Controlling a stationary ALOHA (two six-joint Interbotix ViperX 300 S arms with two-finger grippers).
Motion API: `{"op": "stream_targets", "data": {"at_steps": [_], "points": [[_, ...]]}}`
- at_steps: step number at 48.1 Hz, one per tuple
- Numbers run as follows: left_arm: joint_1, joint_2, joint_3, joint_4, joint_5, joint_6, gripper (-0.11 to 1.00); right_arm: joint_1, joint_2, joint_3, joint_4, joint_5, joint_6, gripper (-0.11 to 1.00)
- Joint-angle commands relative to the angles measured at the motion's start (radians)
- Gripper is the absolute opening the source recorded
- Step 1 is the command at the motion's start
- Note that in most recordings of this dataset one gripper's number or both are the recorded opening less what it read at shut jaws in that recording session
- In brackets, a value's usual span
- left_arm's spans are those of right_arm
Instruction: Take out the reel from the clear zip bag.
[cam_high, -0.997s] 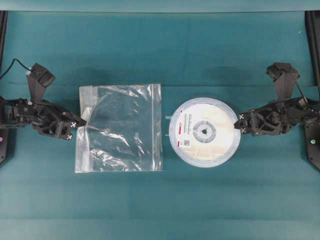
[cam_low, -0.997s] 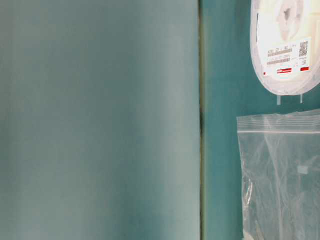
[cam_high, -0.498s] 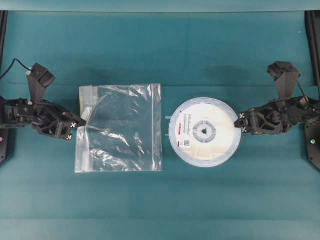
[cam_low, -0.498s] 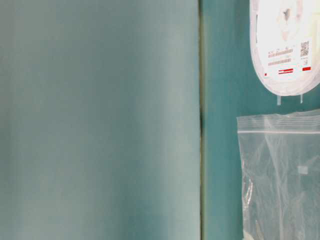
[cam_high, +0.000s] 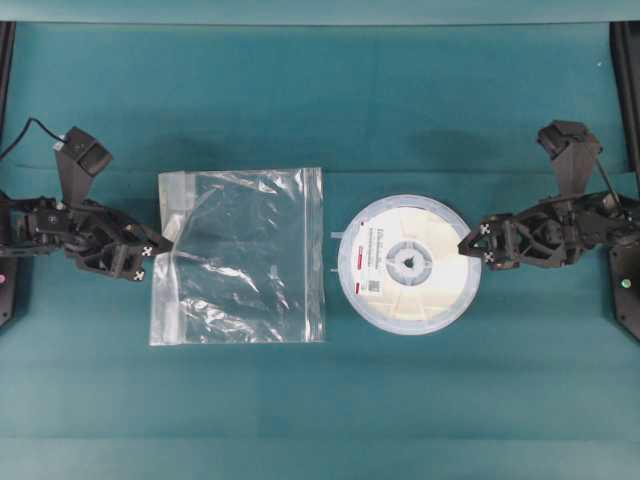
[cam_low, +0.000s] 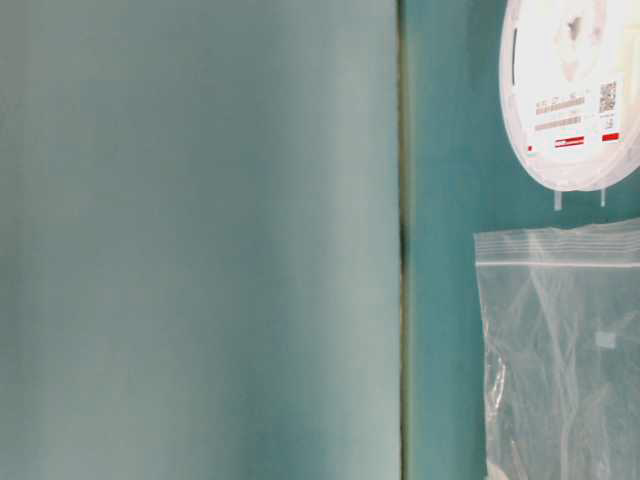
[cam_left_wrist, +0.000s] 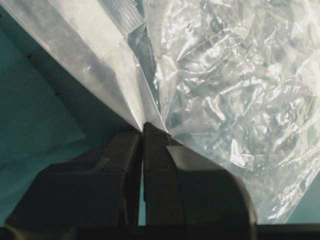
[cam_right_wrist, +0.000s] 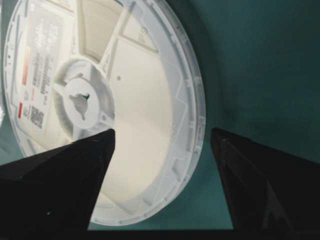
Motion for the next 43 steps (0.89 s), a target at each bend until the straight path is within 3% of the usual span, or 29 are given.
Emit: {"op": "stream_targets", "data": {"at_steps": [1, 11, 23, 29, 43], "points": [[0.000, 0.003, -0.008, 0.002, 0.002, 0.003, -0.03, -0.002, -0.006, -0.014, 0.002, -0.006, 0.005, 0.93], [0.000, 0.003, -0.011, 0.002, -0.008, 0.006, 0.10, -0.003, -0.015, -0.017, 0.002, -0.006, 0.005, 0.93], [0.000, 0.000, -0.021, 0.003, -0.012, 0.006, 0.69, -0.003, -0.035, -0.015, 0.000, -0.006, 0.003, 0.93], [0.000, -0.003, -0.028, 0.003, -0.011, 0.006, 0.90, -0.003, -0.043, -0.017, 0.000, -0.006, 0.003, 0.93], [0.000, -0.041, -0.029, 0.003, 0.012, 0.006, 0.88, -0.003, -0.072, -0.015, -0.002, -0.006, 0.003, 0.93]]}}
